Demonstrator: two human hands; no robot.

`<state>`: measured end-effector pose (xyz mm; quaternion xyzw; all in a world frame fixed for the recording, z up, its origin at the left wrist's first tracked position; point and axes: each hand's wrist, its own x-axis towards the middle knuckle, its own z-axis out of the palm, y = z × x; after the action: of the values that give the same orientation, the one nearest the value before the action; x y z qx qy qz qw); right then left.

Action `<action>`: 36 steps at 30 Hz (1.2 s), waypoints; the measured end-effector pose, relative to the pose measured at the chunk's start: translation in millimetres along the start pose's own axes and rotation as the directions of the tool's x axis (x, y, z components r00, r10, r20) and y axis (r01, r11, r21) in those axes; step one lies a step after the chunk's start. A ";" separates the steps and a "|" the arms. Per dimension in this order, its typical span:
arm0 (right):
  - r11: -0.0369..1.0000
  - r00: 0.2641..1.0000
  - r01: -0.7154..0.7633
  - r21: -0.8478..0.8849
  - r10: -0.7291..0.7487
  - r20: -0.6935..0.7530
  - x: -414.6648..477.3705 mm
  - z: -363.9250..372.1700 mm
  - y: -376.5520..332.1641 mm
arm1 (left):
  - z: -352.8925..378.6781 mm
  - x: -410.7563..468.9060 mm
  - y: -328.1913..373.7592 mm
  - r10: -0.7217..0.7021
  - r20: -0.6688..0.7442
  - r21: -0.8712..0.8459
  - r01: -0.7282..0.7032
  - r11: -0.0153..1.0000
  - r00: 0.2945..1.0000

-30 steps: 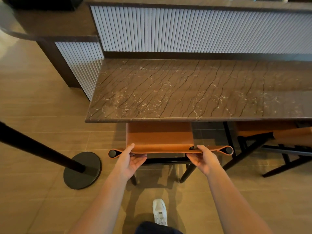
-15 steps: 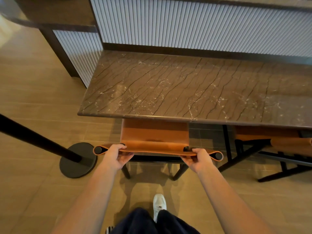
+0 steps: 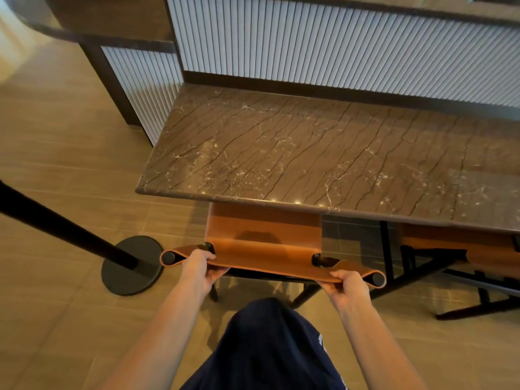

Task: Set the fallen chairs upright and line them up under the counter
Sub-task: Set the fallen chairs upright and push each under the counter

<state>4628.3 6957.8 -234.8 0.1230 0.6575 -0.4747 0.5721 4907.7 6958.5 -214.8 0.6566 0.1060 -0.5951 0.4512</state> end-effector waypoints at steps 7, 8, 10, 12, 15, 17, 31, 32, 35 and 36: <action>0.999 0.999 0.037 -0.007 -0.037 -0.035 -6.7 -9.7 2.5 | -6.0 -4.7 -7.4 0.035 0.061 0.019 -0.036 0.999 0.998; 0.999 0.998 0.044 -0.003 -0.044 -0.042 -8.2 -11.8 2.2 | -5.8 -5.4 -8.6 0.034 0.073 0.030 -0.036 0.999 0.997; 0.998 0.997 0.068 0.001 -0.067 -0.048 -11.9 -16.6 -0.6 | -3.3 -8.1 -11.6 0.019 0.101 0.050 -0.024 0.998 0.995; 0.996 0.995 0.084 0.010 -0.083 -0.056 -12.6 -22.1 -4.1 | 2.2 -10.2 -13.3 0.001 0.123 0.070 -0.010 0.998 0.992; 0.996 0.995 0.084 0.018 -0.083 -0.061 -6.2 -29.9 -15.5 | 15.9 -9.9 -14.3 -0.028 0.167 0.085 0.014 0.996 0.986; 0.996 0.995 0.086 0.017 -0.085 -0.058 -2.5 -29.5 -24.2 | 25.2 -7.8 -12.4 -0.037 0.185 0.088 0.021 0.996 0.982; 0.991 0.994 0.099 -0.086 -0.103 -0.048 30.5 7.7 -100.6 | 100.2 15.2 -0.7 -0.111 0.168 -0.002 0.113 0.994 0.980; 0.992 0.994 0.093 -0.090 -0.097 -0.045 33.9 6.5 -103.2 | 102.7 16.1 -2.6 -0.113 0.164 0.002 0.114 0.993 0.980; 0.994 0.996 0.076 -0.078 -0.079 -0.039 43.3 7.7 -107.4 | 107.6 21.4 -4.4 -0.122 0.135 -0.012 0.125 0.992 0.983; 0.995 0.996 0.070 -0.071 -0.074 -0.050 45.4 8.6 -107.5 | 107.7 22.1 -3.8 -0.120 0.121 -0.018 0.123 0.992 0.985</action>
<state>4543.8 6878.1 -221.5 0.0918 0.6923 -0.4685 0.5411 4837.2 6874.4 -223.5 0.6062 0.1260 -0.6586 0.4277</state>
